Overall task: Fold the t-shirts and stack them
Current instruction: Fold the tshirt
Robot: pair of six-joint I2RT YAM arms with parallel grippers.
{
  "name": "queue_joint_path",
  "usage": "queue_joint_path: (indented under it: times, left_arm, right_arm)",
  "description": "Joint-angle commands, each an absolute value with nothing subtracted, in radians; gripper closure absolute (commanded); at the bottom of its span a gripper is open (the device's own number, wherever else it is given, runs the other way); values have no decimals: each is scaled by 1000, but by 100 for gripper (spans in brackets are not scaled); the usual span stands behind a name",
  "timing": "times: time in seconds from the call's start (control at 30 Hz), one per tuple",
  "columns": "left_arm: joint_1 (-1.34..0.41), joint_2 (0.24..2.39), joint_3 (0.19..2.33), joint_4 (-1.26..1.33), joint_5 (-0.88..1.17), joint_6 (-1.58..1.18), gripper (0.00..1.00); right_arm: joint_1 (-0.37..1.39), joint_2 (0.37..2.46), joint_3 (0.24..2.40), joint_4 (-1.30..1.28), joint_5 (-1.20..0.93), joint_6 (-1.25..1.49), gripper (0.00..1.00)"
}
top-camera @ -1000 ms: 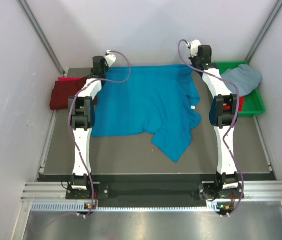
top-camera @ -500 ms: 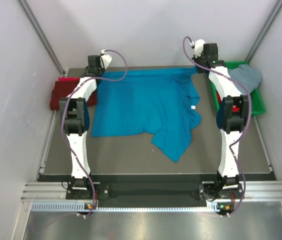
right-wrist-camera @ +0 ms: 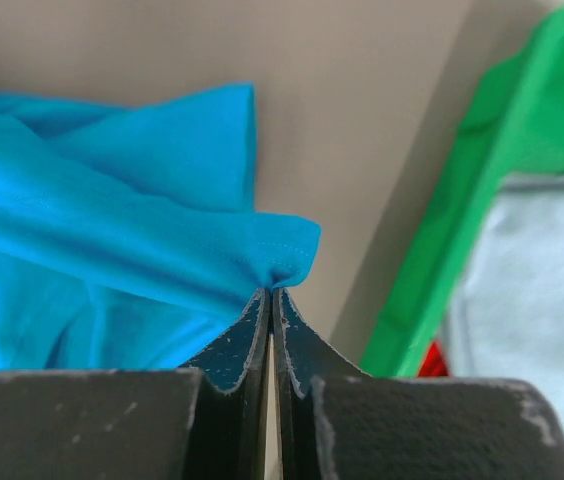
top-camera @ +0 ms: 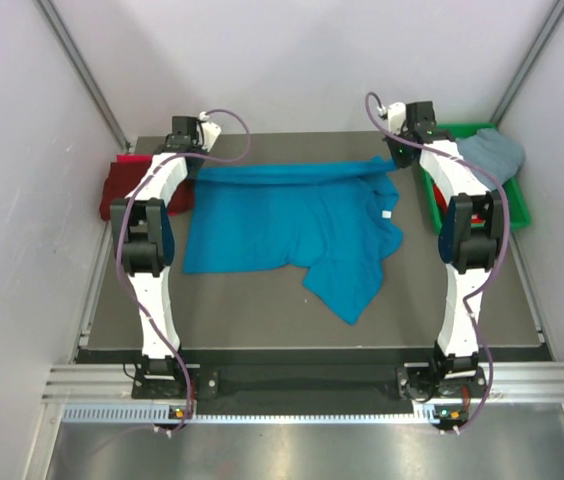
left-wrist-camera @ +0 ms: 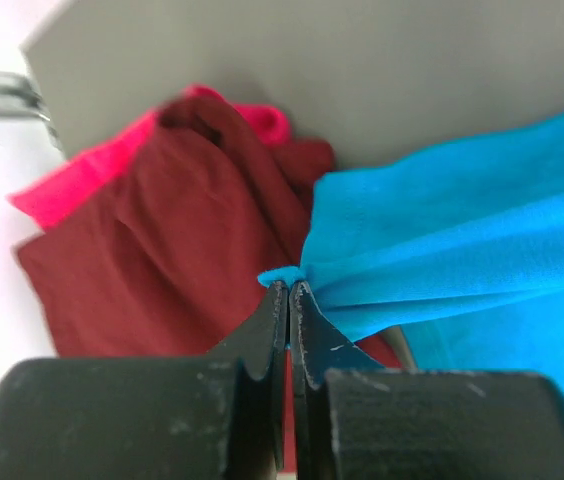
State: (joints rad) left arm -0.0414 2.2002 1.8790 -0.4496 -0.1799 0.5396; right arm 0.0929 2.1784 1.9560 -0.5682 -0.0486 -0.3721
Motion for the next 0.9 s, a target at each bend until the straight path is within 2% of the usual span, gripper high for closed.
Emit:
queue_joint_path:
  times: [0.0,0.43,0.87]
  left_arm:
    - [-23,2189,1878,-534,-175,506,100]
    - [-21,2172,1819,-597,-169,476,100]
    - [-23,2227,1871,-718,-140,420,99]
  right_arm:
    - [67,2112,1937,-594,-20,-403,100]
    - [71,2083,1882,-620,-38,-394,100]
    - [98,2125,1847,-663,-63,-393,100]
